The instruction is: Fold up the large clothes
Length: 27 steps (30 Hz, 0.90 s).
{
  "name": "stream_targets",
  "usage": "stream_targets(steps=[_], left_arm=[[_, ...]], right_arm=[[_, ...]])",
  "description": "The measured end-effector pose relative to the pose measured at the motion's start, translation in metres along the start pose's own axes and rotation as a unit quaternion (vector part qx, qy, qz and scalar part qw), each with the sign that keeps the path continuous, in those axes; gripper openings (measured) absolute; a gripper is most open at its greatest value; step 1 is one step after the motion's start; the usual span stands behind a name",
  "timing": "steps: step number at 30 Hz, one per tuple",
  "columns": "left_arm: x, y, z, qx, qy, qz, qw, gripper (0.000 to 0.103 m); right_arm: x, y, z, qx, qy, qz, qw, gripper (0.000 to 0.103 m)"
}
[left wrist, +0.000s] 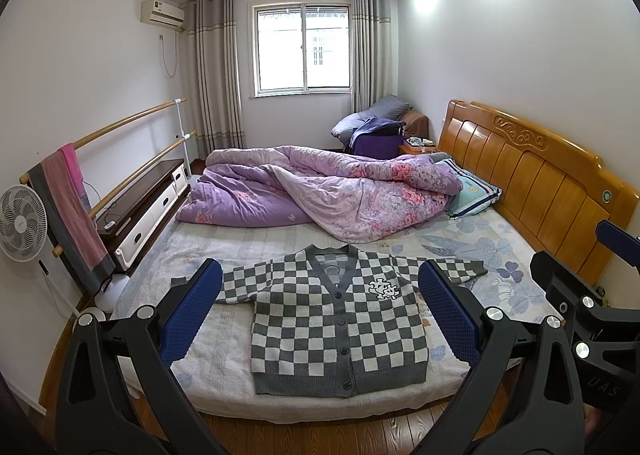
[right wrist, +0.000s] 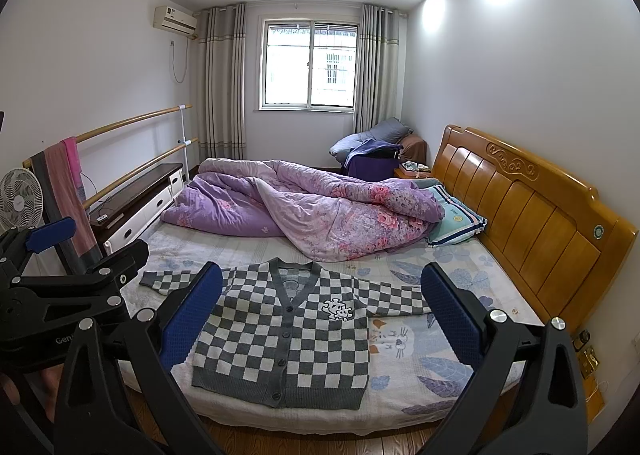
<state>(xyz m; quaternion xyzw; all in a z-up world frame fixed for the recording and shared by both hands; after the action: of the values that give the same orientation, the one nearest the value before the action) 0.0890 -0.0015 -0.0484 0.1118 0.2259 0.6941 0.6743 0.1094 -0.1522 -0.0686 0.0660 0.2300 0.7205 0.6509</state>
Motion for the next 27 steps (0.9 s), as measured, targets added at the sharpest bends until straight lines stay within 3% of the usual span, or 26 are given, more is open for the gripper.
stream_targets(steps=[27], left_arm=[[0.010,-0.003,-0.006,0.003,0.001,0.002,1.0000,0.098]], right_arm=[[0.005,-0.008,-0.009,0.005,-0.002,0.006,1.000,0.096]])
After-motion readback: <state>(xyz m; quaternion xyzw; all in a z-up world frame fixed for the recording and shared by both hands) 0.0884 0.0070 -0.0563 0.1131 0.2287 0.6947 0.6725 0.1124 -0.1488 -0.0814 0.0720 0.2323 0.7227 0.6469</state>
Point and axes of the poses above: each gripper's, at about its wrist camera, not at the fingertips, and y roughly against the way its jaws point, x to its left, z to its top, the point moved 10 cm from there along -y, roughly the way its jaws point, and after that the axes turned 12 degrees about y, right-handed, at the moved point
